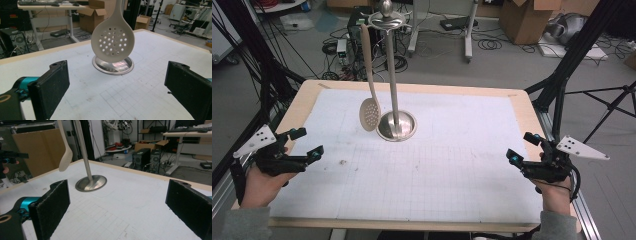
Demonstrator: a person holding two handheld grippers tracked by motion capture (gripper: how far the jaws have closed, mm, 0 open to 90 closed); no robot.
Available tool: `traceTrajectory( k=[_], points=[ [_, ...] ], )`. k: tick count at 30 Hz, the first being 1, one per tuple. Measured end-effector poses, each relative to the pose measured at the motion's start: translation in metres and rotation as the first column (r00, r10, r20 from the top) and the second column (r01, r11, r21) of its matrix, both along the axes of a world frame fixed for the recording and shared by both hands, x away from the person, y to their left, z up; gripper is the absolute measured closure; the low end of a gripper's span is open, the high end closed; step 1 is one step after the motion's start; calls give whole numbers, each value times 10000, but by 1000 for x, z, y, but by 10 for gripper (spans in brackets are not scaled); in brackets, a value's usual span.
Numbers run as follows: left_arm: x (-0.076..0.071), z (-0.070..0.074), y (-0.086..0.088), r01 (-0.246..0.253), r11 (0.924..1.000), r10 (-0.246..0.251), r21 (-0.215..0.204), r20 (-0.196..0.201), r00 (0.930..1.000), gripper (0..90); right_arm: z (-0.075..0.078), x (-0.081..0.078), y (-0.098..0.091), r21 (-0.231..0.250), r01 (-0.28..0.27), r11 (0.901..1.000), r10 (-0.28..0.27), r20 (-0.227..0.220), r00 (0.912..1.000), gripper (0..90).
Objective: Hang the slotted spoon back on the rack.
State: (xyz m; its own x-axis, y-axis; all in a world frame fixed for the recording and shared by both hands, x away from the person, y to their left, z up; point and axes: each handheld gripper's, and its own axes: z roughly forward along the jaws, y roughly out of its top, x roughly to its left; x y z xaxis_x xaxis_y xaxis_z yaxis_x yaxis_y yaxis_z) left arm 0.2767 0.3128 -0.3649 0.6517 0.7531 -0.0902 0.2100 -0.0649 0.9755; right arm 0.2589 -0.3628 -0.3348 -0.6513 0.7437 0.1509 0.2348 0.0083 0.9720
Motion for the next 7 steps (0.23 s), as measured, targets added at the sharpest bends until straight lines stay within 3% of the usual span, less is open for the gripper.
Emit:
traceTrajectory(
  k=[7],
  points=[
    [7,-11,-6,-10,9997,20,239,-430,9991,63,-4,4,4,-146,-9,9999,7,-143,9999,42]
  ],
)
